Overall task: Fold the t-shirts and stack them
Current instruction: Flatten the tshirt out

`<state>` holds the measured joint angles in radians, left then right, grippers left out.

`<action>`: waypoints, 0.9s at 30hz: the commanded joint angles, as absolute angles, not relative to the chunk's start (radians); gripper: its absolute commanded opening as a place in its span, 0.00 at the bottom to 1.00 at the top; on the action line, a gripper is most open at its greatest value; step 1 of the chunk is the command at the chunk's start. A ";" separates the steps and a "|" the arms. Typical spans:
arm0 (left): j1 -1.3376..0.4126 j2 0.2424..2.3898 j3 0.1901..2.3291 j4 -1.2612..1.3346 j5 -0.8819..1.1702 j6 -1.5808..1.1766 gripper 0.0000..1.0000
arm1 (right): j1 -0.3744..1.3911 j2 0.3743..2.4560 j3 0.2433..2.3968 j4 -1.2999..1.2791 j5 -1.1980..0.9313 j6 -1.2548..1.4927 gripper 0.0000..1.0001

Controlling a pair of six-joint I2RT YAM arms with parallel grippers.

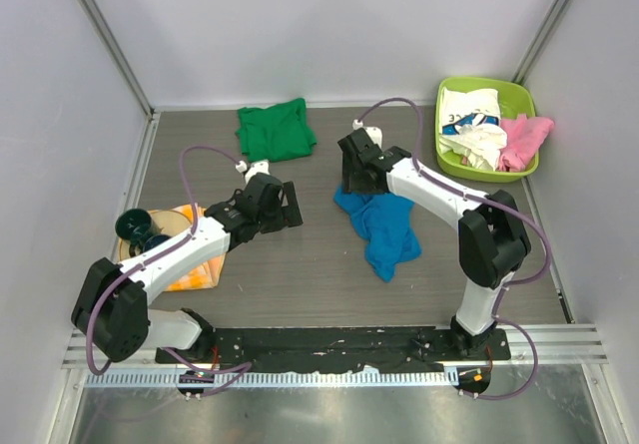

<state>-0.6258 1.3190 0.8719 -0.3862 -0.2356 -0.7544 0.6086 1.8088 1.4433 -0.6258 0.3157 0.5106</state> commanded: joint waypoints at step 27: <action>-0.620 1.293 0.853 -0.331 -0.250 -0.744 1.00 | 0.761 1.861 1.370 -0.597 0.433 0.578 0.58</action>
<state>-0.6258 1.3170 0.8509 -0.3626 -0.2352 -0.7544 0.7620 1.8267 1.3094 -0.6289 0.3927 0.5564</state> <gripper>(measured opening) 0.996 0.581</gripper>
